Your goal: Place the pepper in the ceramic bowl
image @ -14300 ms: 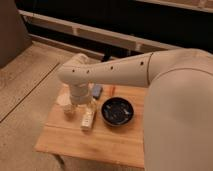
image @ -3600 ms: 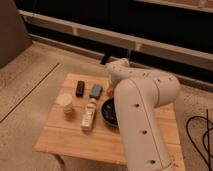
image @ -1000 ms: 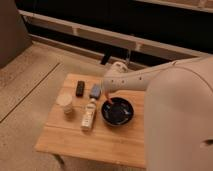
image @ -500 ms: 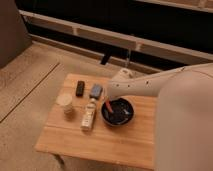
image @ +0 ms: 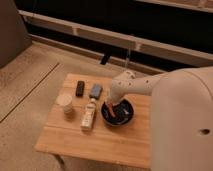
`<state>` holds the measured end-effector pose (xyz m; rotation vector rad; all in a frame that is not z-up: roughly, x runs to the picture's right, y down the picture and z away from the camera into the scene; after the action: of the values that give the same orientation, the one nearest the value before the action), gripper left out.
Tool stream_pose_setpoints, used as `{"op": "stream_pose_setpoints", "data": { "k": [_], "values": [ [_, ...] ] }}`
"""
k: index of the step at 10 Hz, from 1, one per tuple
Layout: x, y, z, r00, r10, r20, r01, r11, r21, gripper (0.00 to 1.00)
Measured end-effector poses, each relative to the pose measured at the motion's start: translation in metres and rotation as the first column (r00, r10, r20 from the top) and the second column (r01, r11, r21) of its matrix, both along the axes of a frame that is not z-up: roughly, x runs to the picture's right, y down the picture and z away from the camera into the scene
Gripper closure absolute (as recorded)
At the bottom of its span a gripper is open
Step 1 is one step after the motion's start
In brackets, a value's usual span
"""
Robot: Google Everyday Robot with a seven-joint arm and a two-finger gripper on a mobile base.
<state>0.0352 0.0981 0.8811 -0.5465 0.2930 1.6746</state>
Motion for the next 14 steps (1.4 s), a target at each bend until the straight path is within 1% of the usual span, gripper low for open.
{"op": "stream_pose_setpoints", "data": {
  "k": [1, 2, 3, 6, 7, 8, 9, 10, 11, 13, 14],
  "values": [
    [0.0, 0.002, 0.003, 1.0, 0.001, -0.002, -0.001, 0.9997, -0.023, 0.97],
    [0.001, 0.0, 0.005, 1.0, -0.002, -0.008, 0.002, 0.9993, -0.036, 0.88],
    [0.003, -0.005, 0.006, 1.0, -0.01, -0.013, 0.009, 0.9992, -0.038, 0.78],
    [-0.001, -0.017, 0.006, 0.999, -0.034, -0.015, 0.033, 0.9991, -0.028, 0.48],
    [-0.002, -0.021, 0.002, 0.999, -0.036, -0.011, 0.036, 0.9992, -0.02, 0.38],
    [-0.005, -0.023, -0.002, 0.999, -0.039, -0.004, 0.038, 0.9992, -0.013, 0.31],
    [-0.01, -0.028, -0.011, 0.999, -0.043, 0.011, 0.042, 0.9991, 0.005, 0.22],
    [-0.013, -0.034, -0.023, 0.999, -0.047, 0.025, 0.046, 0.9984, 0.032, 0.2],
    [-0.014, -0.036, -0.031, 0.998, -0.046, 0.031, 0.044, 0.998, 0.046, 0.2],
    [-0.012, -0.041, -0.054, 0.999, -0.033, 0.039, 0.03, 0.996, 0.084, 0.2],
    [-0.01, -0.041, -0.061, 0.999, -0.024, 0.038, 0.021, 0.9953, 0.095, 0.2]
  ]
}}
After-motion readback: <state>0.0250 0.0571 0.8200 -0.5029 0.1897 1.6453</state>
